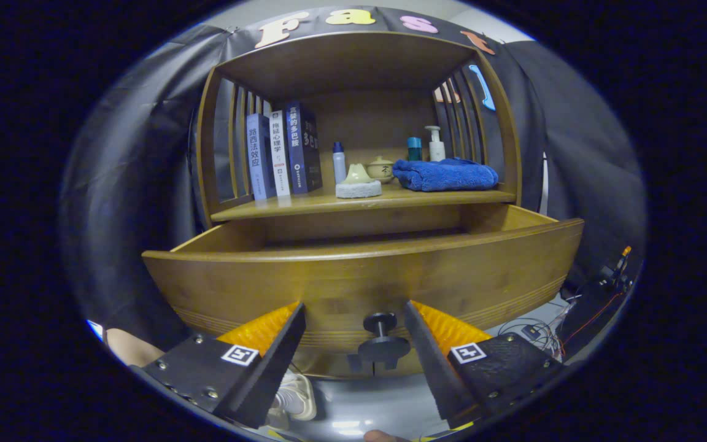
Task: Pull open the drawer, take out the items inside it, and place them on the countertop above the cabinet.
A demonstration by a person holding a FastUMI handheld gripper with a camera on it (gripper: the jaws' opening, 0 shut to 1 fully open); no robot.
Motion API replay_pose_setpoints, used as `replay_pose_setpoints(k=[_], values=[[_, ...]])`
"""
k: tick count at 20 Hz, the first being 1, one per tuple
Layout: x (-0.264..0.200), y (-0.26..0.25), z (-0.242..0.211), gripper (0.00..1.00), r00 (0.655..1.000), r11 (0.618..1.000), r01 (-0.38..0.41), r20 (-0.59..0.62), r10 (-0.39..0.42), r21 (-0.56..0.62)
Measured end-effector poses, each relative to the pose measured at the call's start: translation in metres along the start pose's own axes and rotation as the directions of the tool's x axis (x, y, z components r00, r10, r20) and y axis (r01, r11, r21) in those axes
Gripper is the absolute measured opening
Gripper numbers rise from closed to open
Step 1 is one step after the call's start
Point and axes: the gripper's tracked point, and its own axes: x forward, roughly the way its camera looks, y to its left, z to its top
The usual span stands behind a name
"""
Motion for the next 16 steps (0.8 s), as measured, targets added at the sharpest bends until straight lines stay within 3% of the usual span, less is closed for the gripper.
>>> replay_pose_setpoints(k=[16], values=[[0.072,0.005,0.021,0.99,1.000,1.000,0.011,-0.005,-0.011,-0.003]])
